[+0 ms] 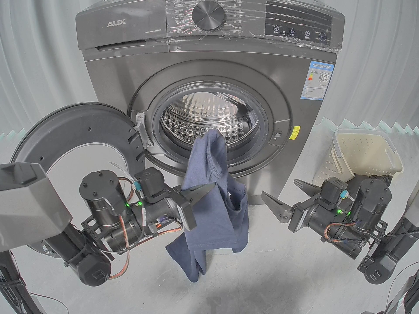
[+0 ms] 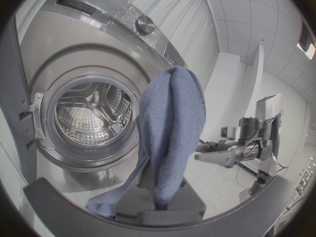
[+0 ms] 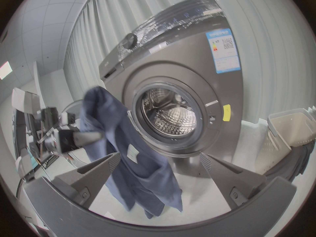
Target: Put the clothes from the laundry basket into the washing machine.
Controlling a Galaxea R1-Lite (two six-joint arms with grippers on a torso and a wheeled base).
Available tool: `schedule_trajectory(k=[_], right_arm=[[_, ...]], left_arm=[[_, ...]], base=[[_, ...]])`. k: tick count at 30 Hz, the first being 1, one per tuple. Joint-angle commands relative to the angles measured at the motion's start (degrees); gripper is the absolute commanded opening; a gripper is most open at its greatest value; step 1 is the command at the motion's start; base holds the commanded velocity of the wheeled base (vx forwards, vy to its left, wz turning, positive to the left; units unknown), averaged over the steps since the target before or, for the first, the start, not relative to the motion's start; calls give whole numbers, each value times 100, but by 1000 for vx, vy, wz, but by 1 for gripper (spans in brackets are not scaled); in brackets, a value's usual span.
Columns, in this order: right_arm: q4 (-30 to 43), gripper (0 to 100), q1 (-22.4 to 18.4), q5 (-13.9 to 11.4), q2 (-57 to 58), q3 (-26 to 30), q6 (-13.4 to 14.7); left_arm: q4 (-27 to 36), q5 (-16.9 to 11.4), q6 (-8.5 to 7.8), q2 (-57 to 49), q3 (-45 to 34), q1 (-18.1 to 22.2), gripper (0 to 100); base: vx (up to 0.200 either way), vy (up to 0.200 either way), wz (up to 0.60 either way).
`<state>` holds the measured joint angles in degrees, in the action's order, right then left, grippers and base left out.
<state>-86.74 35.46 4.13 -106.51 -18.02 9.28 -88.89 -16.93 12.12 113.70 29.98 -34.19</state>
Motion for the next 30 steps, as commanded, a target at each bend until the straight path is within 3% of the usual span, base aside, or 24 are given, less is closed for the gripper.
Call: schedule_trajectory(k=[1, 5, 12, 19, 25, 30], right_arm=[[-1, 100, -417, -255, -379, 229, -75], [-1, 100, -549, -589, -740, 185, -321], [-142, 100, -593, -1090, -1460, -114, -453], [-142, 100, -409, -1134, -2049, -606, -515], [-142, 100, -409, -1477, -2489, -1292, -559], [-151, 100, -409, -1723, -2665, -1477, -664]], left_arm=[[4, -108, 19, -718, -387, 141, 0], [4, -117, 54, -920, -458, 211, 0], [4, -117, 45, -911, -502, 159, 0], [4, -196, 45, -938, -510, 150, 0], [4, -205, 36, -929, -572, 150, 0], [4, -275, 36, -929, -581, 150, 0]], base=[[0, 0, 0], [0, 0, 0], [0, 0, 0], [0, 0, 0], [0, 0, 0], [0, 0, 0]])
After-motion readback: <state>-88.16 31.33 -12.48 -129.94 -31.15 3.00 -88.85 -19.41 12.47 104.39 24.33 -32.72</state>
